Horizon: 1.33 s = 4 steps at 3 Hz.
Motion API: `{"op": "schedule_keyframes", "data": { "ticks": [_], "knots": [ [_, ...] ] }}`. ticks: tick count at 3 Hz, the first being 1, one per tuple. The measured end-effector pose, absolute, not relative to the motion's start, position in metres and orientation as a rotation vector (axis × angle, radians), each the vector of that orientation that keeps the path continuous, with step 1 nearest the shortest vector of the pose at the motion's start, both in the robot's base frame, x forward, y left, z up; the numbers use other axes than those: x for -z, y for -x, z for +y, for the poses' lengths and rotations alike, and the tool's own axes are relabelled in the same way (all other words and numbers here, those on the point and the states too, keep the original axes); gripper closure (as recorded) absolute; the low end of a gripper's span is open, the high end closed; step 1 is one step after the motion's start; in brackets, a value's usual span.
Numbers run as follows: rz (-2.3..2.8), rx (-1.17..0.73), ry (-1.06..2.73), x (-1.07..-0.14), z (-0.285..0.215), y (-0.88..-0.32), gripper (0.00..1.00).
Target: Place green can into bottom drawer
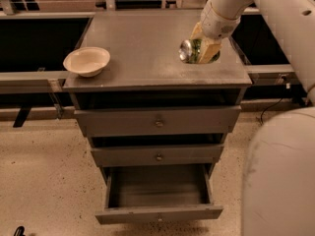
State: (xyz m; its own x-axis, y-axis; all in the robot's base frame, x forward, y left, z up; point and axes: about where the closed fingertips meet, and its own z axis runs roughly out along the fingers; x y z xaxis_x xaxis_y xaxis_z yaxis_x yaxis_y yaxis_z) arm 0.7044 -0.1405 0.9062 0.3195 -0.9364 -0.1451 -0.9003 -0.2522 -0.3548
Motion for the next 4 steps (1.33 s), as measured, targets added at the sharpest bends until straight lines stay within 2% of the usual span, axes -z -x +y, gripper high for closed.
{"op": "schedule_keyframes", "data": {
  "ticks": [2, 4],
  "knots": [
    [1.92, 0.023, 2.056, -0.874, -0.137, -0.657, 1.0],
    [1.99, 0.024, 2.035, -0.853, -0.141, -0.657, 1.0]
  ]
}}
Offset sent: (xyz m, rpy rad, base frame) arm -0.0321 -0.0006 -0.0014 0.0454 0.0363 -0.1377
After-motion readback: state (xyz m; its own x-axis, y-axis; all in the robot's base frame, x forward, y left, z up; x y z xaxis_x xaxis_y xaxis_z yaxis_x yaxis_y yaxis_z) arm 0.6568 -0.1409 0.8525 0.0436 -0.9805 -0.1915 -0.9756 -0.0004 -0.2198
